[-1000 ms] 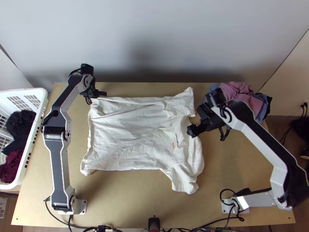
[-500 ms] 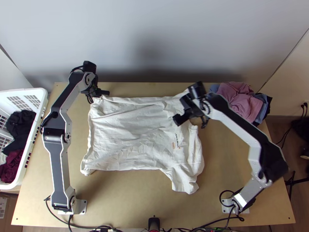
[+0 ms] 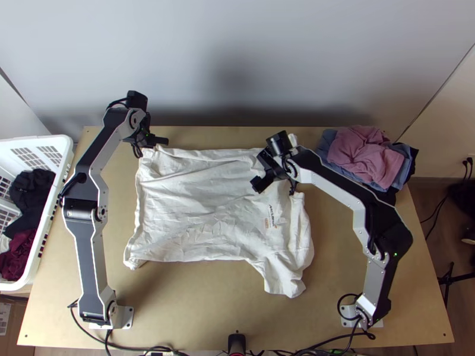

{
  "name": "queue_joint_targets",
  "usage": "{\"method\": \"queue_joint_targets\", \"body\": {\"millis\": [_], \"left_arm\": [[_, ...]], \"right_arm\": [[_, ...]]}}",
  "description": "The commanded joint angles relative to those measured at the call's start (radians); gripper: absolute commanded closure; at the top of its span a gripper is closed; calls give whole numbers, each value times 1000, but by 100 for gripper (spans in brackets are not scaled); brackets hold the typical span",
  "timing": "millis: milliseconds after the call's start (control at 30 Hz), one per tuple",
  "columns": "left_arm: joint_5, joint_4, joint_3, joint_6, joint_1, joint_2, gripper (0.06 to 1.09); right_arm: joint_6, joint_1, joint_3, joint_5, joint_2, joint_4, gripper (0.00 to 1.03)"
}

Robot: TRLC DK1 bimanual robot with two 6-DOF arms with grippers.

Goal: Fold the t-shirt

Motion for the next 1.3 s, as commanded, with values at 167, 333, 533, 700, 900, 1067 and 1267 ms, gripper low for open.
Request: {"method": "queue_joint_targets", "body": {"millis": [167,333,533,700,900,1067,1267], "left_arm": [[4,-3,5,2,2,-6,105],[10,-10,5,-1,1,-7,105],[25,-24,3,-4,4,-33,105],[27,-32,3,-3,10,-64,105],[31,-49,3,5,32,-107,105],[31,-52,3,13,55,-138,105],[34,-15,2,26,88,-150,105]], "right_arm": [[-43,-20,28,32,70,16,35],[-32,-26,37,41,64,18,99],[3,-43,66,44,33,18,100],[37,-63,110,44,8,8,100],[78,-69,195,44,-28,-45,100],[96,-71,268,43,-50,-104,100],[116,-82,362,41,-61,-174,100]]}}
